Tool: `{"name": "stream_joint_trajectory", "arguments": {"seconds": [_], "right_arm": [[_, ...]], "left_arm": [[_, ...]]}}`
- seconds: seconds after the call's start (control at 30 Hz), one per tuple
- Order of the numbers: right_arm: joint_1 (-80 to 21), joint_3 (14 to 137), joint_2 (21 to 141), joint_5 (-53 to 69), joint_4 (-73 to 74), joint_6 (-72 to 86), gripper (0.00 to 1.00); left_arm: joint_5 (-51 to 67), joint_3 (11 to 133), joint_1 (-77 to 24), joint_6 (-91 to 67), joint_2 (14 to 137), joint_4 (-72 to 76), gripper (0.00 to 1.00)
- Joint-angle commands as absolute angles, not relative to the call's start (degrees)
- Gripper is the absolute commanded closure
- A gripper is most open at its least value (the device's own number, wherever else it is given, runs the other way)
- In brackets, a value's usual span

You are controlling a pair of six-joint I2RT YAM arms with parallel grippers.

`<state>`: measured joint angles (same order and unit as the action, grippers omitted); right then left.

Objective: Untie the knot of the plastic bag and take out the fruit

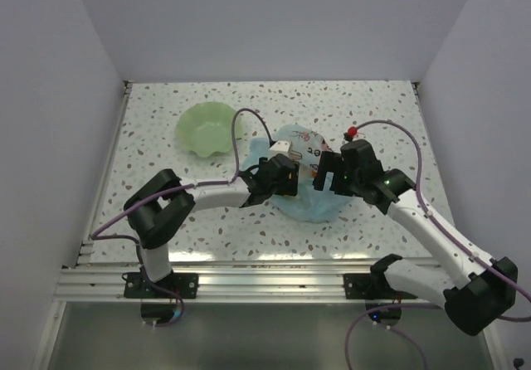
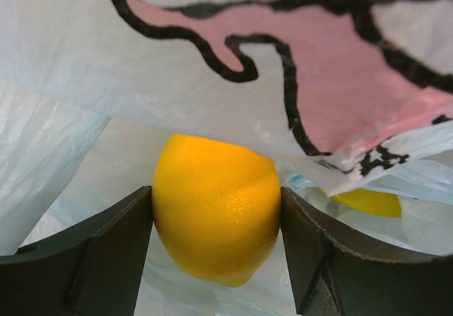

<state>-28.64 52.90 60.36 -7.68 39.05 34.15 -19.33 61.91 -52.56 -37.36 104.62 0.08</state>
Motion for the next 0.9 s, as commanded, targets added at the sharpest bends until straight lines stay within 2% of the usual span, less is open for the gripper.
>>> {"name": "stream_joint_trajectory", "arguments": {"seconds": [0.0,0.13,0.2,0.27,0.3,0.37,0.4,0.47,0.5,0.57,0.7,0.8,0.87], "right_arm": [[-32.69,51.6,64.15,-13.71,37.01,41.48,0.01],[-34.28,48.44,66.88,-15.99,34.46,44.21,0.01],[-34.28,47.03,67.15,-17.31,32.97,44.73,0.14],[-34.28,45.71,67.76,-18.63,32.52,44.74,0.34],[-34.28,45.44,68.11,-19.07,32.35,44.21,0.55],[-34.28,44.74,68.55,-19.16,32.17,43.95,0.74],[-34.28,44.21,68.55,-19.07,31.65,43.68,0.87],[-34.19,42.72,68.47,-19.86,31.29,43.68,0.97],[-34.19,42.19,68.38,-20.04,31.38,43.59,1.0],[-33.66,40.35,68.2,-20.21,31.2,43.68,1.0],[-32.7,37.62,68.11,-19.87,29.97,43.33,1.0],[-31.82,36.74,68.73,-19.43,29.97,42.63,1.0],[-31.46,36.3,69.26,-19.07,29.8,42.45,1.0]], "left_arm": [[-20.74,61.26,-52.56,-40.69,103.89,3.95,0.64],[-20.04,60.73,-52.56,-40.87,103.97,4.22,0.6],[-19.95,60.47,-52.56,-40.87,103.8,4.13,0.54],[-19.95,60.12,-52.56,-40.96,103.45,4.13,0.51],[-20.13,59.77,-52.56,-40.87,103.19,4.13,0.48],[-20.13,59.5,-52.47,-40.87,102.83,4.04,0.44],[-20.3,59.41,-52.47,-40.87,102.4,4.04,0.39],[-20.39,59.06,-52.47,-41.04,102.13,4.04,0.35],[-20.48,58.89,-52.47,-41.04,101.78,4.04,0.31],[-20.48,58.71,-52.47,-41.57,101.52,3.96,0.26],[-20.48,57.66,-52.47,-42.54,99.76,4.39,0.08],[-20.57,56.96,-52.56,-43.24,98.88,4.83,0.01],[-20.74,56.87,-52.47,-43.5,98.7,5.01,0.0]]}}
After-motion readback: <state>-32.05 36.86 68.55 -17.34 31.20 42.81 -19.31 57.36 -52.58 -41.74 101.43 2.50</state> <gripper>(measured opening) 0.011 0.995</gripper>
